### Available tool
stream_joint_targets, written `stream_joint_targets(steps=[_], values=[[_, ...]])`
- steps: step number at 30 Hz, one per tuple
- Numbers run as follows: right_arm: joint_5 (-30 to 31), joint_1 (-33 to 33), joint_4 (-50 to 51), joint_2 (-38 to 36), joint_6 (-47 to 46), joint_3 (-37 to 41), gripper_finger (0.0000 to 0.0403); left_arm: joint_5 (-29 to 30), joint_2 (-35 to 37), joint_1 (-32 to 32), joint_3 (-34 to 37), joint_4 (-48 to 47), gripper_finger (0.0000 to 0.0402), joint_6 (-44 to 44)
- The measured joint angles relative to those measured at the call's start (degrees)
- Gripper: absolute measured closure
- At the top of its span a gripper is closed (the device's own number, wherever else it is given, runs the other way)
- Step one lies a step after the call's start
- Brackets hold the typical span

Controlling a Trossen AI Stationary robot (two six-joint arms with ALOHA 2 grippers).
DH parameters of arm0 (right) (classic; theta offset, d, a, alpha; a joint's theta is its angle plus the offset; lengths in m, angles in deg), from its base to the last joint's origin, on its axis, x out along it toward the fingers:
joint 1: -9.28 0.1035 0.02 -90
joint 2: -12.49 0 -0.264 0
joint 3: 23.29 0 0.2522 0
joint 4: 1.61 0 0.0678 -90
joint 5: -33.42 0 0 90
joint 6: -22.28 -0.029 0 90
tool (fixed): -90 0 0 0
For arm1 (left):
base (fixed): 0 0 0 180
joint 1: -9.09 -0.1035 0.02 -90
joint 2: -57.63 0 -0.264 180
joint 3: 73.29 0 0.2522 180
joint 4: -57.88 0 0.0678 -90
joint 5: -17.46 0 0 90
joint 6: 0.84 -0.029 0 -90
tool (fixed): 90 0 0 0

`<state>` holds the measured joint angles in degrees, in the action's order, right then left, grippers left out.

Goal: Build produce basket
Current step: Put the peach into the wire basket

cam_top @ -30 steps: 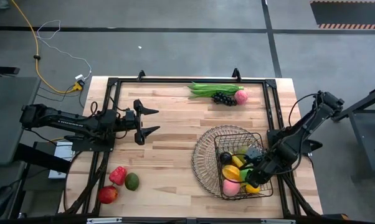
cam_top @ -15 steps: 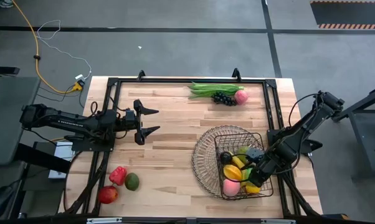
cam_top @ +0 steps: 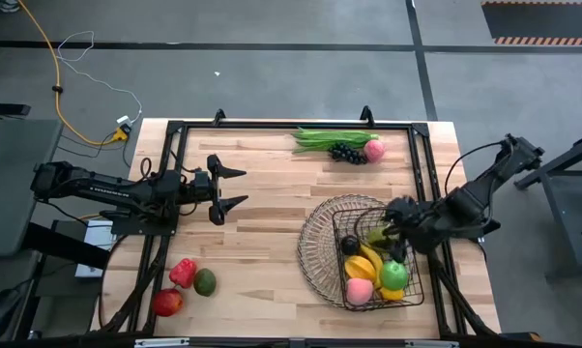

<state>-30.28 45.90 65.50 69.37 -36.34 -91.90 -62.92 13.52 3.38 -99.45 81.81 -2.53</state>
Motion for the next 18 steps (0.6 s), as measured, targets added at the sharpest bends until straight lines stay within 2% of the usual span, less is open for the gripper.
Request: stream_joint_targets(steps=[3, 5, 12, 15, 18], values=[[1.4, -4.7, -10.0, -2.4, 11.6, 5.0, 0.0016, 0.0, 0.0, 0.0, 0.0, 0.0, 0.0076, 0.1], [-0.9, -8.9, -19.4, -4.1, 20.3, 9.3, 0.0016, 0.0, 0.0, 0.0, 0.0, 0.0, 0.0076, 0.6], [-20.8, -27.8, -57.8, -7.5, 46.6, 23.7, 0.0016, 0.0, 0.0, 0.0, 0.0, 0.1, 0.0076, 1.0], [-29.6, -35.2, -68.0, -6.7, 52.6, 27.0, 0.0016, 0.0, 0.0, 0.0, 0.0, 0.1, 0.0076, 0.6], [-33.8, -40.6, -75.0, -4.7, 56.1, 29.2, 0.0016, 0.0, 0.0, 0.0, 0.0, 0.2, 0.0076, 0.6]])
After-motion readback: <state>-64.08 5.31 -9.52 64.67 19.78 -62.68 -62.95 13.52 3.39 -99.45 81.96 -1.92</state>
